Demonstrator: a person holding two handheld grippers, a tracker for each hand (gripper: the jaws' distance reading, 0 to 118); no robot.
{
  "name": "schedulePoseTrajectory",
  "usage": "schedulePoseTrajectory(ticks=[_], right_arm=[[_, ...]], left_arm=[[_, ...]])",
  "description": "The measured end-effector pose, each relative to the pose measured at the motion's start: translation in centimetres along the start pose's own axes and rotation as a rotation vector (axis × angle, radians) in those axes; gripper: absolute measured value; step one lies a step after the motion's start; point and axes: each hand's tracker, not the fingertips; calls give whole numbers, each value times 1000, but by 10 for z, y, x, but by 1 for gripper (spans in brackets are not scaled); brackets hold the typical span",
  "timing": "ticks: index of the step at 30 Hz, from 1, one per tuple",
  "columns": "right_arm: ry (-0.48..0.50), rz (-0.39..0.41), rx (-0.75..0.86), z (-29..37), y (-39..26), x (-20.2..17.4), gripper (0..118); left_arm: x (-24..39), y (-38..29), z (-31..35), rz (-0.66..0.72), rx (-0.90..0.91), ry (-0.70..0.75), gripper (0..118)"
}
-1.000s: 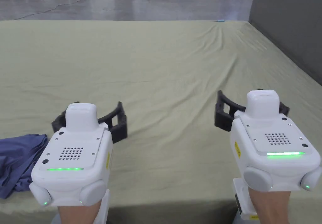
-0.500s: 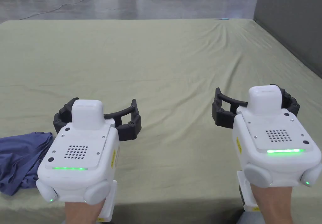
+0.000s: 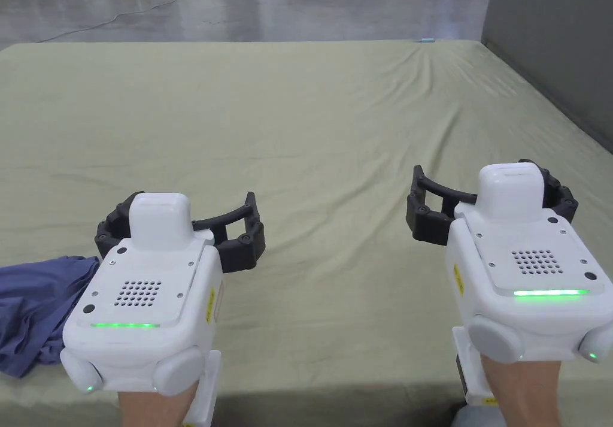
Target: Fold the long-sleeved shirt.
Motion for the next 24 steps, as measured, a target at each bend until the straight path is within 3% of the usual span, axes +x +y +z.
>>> schedulePoseTrajectory(ticks=[24], right_arm=[[-3,-9,4,-2,7,2,109]], left_arm=[[0,6,-4,-29,-4,3,118]])
